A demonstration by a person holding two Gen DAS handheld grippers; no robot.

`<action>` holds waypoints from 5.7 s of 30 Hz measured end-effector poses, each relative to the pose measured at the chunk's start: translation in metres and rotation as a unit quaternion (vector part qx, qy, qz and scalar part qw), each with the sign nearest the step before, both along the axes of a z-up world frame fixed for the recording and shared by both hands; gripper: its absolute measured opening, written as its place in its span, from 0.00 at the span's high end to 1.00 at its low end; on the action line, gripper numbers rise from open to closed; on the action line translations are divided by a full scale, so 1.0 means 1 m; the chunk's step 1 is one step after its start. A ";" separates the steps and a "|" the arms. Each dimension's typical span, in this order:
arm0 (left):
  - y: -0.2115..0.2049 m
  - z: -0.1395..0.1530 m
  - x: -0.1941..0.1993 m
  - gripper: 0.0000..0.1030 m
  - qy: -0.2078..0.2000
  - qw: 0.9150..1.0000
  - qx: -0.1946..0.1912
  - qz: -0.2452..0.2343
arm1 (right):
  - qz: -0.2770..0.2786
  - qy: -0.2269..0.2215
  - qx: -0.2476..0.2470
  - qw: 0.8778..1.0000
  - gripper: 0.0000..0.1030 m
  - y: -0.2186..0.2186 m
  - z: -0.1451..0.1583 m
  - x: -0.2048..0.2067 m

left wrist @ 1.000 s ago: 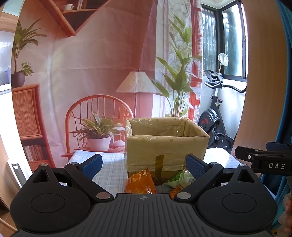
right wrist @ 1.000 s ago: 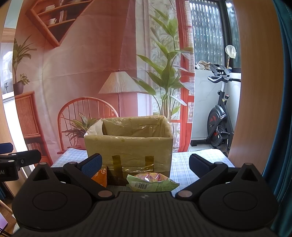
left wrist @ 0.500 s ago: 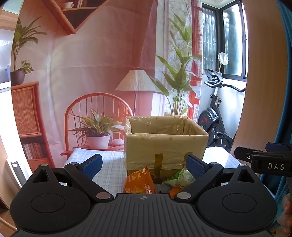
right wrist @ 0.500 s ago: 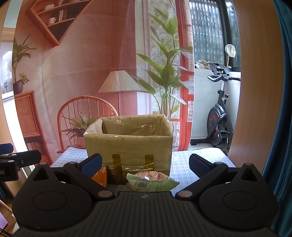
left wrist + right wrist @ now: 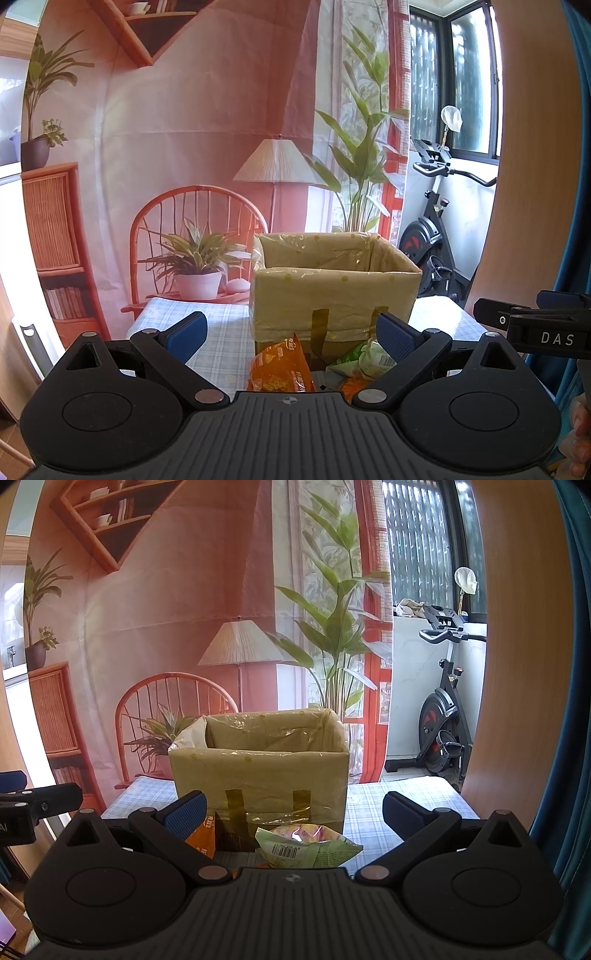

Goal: Organize snacks

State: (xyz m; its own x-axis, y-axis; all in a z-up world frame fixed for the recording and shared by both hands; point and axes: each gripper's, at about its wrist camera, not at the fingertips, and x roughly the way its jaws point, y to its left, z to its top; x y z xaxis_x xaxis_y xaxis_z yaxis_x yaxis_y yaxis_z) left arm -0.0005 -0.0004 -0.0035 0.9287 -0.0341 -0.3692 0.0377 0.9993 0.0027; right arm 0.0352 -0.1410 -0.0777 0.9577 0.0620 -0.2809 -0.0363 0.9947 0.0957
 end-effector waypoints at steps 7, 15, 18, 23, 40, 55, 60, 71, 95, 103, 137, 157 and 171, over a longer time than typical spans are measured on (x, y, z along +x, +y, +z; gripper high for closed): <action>0.000 -0.001 0.000 0.04 0.000 1.000 -0.002 0.000 | 0.000 0.000 0.000 1.000 0.00 0.000 0.000 -0.001; 0.001 -0.001 0.001 0.04 -0.002 1.000 -0.014 0.000 | 0.000 0.001 0.000 1.000 0.00 0.000 0.000 -0.003; 0.000 -0.002 0.003 0.04 -0.007 1.000 0.004 0.017 | 0.000 0.002 -0.001 1.000 0.00 0.000 -0.003 -0.002; 0.009 -0.008 0.017 0.04 -0.013 0.999 0.024 0.042 | 0.001 -0.002 -0.011 1.000 0.00 -0.005 -0.007 0.005; 0.060 -0.061 0.086 0.06 0.057 0.998 0.008 0.033 | 0.038 0.034 -0.022 0.998 0.00 -0.028 -0.060 0.079; -0.021 -0.099 0.137 0.12 0.054 0.994 0.017 -0.093 | 0.064 0.079 -0.044 0.994 0.01 -0.049 -0.119 0.132; -0.051 -0.121 0.164 0.25 0.083 0.984 0.026 -0.158 | 0.087 0.102 -0.058 0.989 0.02 -0.056 -0.145 0.157; -0.083 -0.161 0.205 0.47 0.147 0.964 0.052 -0.217 | 0.144 0.118 -0.022 0.982 0.15 -0.064 -0.179 0.193; -0.067 -0.098 0.198 0.73 0.065 0.969 -0.005 -0.238 | 0.169 0.010 0.017 0.985 0.42 -0.062 -0.108 0.161; -0.056 -0.039 0.181 0.73 -0.005 0.970 -0.031 -0.240 | 0.175 -0.056 0.015 0.983 0.42 -0.057 -0.036 0.143; -0.023 -0.066 0.359 0.53 0.125 0.976 -0.122 -0.126 | 0.154 0.121 0.100 0.976 0.41 -0.045 -0.041 0.362; 0.030 -0.041 0.230 0.43 0.063 0.989 -0.075 -0.113 | 0.158 0.000 0.014 0.987 0.36 -0.019 -0.034 0.241; 0.071 -0.106 0.152 0.22 0.112 0.989 -0.083 -0.057 | 0.174 0.041 0.038 0.983 0.36 0.008 -0.107 0.179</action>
State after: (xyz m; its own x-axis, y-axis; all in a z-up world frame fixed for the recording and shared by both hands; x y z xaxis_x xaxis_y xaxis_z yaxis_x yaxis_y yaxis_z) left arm 0.1518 0.0705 -0.1092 0.8104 -0.2120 -0.5462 0.1315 0.9743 -0.1830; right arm 0.2141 -0.1332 -0.1845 0.8486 0.4061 -0.3389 -0.3628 0.9132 0.1859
